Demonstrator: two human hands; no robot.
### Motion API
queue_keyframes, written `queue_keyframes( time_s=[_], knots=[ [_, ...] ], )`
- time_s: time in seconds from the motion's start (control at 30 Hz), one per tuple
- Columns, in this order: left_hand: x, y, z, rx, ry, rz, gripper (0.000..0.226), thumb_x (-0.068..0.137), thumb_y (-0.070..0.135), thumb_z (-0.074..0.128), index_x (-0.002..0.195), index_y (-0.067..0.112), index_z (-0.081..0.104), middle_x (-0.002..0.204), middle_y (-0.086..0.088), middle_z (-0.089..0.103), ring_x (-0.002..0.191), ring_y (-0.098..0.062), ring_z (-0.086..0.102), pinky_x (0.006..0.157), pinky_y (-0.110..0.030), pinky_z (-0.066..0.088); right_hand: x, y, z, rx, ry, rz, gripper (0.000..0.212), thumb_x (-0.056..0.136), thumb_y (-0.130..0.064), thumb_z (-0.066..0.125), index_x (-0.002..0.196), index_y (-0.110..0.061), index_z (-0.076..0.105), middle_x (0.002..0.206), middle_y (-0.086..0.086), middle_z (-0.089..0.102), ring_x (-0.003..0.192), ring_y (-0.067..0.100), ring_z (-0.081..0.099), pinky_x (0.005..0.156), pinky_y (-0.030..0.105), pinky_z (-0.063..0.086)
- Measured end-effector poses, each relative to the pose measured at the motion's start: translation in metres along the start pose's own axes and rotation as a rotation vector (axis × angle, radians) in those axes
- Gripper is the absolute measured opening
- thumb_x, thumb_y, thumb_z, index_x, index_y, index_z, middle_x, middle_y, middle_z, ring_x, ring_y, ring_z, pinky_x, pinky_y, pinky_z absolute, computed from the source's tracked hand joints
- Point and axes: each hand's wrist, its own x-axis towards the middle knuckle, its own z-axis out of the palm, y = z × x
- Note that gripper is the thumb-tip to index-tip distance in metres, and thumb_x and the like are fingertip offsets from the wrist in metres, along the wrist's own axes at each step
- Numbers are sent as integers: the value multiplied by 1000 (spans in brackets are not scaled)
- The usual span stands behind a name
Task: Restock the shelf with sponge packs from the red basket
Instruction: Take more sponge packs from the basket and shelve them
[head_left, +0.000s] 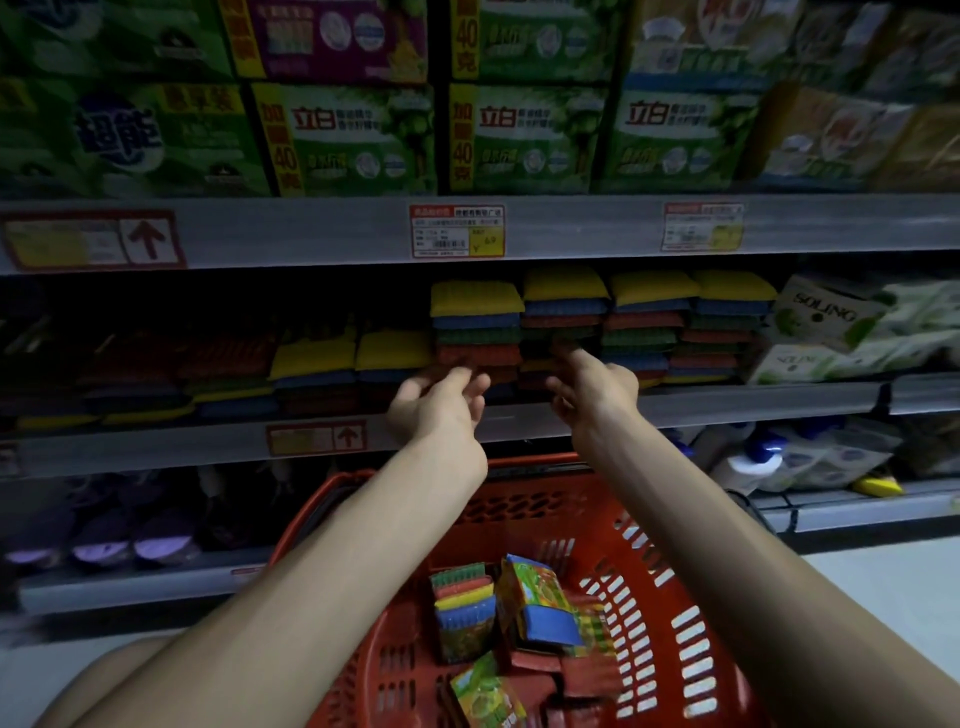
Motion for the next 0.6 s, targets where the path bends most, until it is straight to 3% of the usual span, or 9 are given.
queue_keyframes(
  time_s=[0.13, 0.27, 0.37, 0.5, 0.6],
  knots=[
    [0, 0, 1, 38, 18, 13, 30, 92, 3, 71, 121, -2, 62, 73, -7, 71, 49, -3, 68, 46, -16, 48, -1, -5, 0, -22, -13, 5, 27, 95, -11, 67, 119, -1, 61, 79, 3, 66, 50, 7, 58, 50, 25, 42],
    [0, 2, 1, 46, 27, 24, 43, 93, 2, 70, 133, 0, 57, 81, -7, 71, 48, -2, 68, 42, -14, 44, -3, -8, -2, -11, -39, 12, 10, 95, -7, 62, 105, -4, 60, 61, -1, 54, 34, 5, 42, 43, 24, 33],
    [2, 3, 3, 68, 23, 39, 53, 93, 1, 69, 142, -1, 50, 70, -4, 68, 49, -4, 66, 42, -15, 42, -5, -10, -4, 3, -59, 14, 6, 94, -5, 61, 99, -5, 57, 56, -2, 49, 30, 6, 35, 42, 25, 29],
    [6, 3, 5, 110, 25, 35, 53, 93, 3, 69, 142, -3, 50, 51, 0, 65, 45, -6, 62, 40, -16, 41, -9, -10, -5, 24, -78, 21, 7, 94, -5, 61, 96, -8, 54, 50, -4, 43, 31, 7, 32, 46, 26, 27],
    [9, 3, 7, 122, 31, 30, 51, 94, 5, 68, 140, -2, 49, 48, 0, 65, 39, -5, 59, 39, -17, 41, -11, -9, -5, 8, -77, 22, 8, 94, -7, 61, 94, -10, 54, 45, -7, 41, 32, 7, 32, 47, 27, 27]
  ],
)
